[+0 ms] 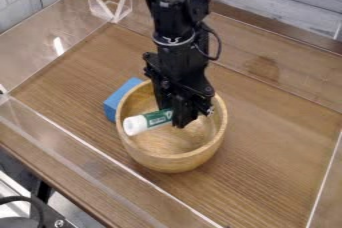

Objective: Remove the green marker from inside the brown bowl and put it on the table

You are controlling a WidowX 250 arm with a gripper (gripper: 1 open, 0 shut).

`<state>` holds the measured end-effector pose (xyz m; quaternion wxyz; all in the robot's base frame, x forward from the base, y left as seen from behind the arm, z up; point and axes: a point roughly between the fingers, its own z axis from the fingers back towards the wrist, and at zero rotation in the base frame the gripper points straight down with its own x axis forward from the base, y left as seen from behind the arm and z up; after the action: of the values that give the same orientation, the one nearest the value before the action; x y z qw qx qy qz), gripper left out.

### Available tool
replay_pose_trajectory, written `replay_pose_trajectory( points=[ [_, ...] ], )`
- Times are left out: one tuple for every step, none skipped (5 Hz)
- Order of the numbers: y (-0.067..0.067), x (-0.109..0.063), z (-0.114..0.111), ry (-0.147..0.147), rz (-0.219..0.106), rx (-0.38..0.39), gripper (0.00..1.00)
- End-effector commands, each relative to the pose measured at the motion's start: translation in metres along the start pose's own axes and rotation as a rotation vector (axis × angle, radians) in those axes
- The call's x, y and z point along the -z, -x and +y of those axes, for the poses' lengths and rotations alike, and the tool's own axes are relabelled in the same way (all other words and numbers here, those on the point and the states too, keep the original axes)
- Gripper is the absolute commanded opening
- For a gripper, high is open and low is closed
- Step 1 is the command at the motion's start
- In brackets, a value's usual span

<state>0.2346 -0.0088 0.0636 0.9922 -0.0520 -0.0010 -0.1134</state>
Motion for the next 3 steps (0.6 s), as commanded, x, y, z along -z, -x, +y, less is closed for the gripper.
replay_pose_trajectory(
  points=[
    [-0.0136,-0.0206,-0.0018,-0.017,-0.083,0.024,0.00],
    [-0.0145,-0.0224,-0.0028,-0.014,-0.088,0.030,0.00],
    [-0.0155,-0.0243,-0.0040,-0.011,-0.093,0.036,0.00]
  ],
)
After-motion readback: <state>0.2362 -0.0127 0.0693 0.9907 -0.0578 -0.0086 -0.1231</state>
